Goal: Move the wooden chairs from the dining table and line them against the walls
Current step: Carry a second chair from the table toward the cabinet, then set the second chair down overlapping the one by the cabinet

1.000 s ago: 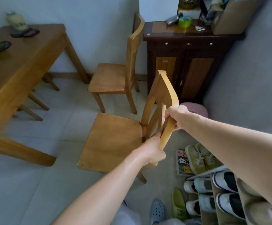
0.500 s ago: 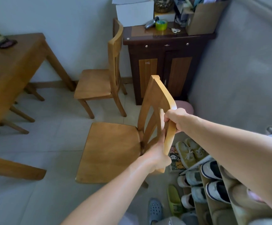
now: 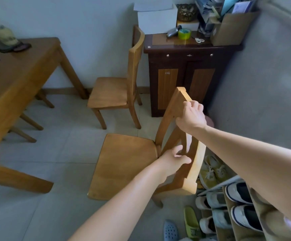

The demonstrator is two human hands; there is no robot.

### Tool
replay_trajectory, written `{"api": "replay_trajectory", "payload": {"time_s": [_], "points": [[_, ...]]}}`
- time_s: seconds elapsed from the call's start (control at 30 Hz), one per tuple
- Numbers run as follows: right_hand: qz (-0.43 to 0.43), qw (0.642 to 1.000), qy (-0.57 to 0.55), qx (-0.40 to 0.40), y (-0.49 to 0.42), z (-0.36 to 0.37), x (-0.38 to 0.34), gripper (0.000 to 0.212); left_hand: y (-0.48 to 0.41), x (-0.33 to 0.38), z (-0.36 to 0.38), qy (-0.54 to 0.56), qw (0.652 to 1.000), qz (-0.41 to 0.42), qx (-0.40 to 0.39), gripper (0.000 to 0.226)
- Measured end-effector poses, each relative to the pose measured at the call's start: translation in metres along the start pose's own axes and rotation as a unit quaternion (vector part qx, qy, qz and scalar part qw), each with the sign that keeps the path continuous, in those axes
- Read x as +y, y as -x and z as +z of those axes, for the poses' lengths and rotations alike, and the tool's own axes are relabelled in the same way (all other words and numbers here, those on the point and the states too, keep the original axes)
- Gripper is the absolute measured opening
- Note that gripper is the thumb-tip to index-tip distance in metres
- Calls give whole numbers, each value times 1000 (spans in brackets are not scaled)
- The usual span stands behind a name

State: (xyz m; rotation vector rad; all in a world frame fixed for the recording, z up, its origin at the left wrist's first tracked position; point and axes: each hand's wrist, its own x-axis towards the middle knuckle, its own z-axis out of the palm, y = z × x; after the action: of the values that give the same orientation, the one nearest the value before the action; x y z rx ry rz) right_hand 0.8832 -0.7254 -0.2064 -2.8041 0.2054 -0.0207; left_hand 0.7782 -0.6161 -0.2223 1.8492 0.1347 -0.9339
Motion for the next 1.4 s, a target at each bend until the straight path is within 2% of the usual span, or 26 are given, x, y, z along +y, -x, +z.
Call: {"api": "replay_trajectory", "payload": {"time_s": [0.1,0.33,0.47,0.57,0.77,0.93,1.4], "points": [[-11,998,-29,-52,1,7,-41,47,12,-15,-37,62,998,-13,16,62],[-26,986,-59,-153,18,56,-171,47,60,-89,-175,150,985,-11,81,60],[-28,980,-106,-167,28,83,-241,31,78,-121,-251,179,976,-2,120,55],[-8,983,-98,-156,35,100,-278,21,84,-141,-298,195,970,-4,143,49],[67,981,-94,-158,29,116,-303,26,76,-153,-359,227,964,3,137,41],[104,977,-65,-173,2,113,-310,48,51,-140,-392,246,962,13,117,35],[163,968,-121,-149,-169,86,-322,58,-71,-56,-482,257,961,29,93,29]]}}
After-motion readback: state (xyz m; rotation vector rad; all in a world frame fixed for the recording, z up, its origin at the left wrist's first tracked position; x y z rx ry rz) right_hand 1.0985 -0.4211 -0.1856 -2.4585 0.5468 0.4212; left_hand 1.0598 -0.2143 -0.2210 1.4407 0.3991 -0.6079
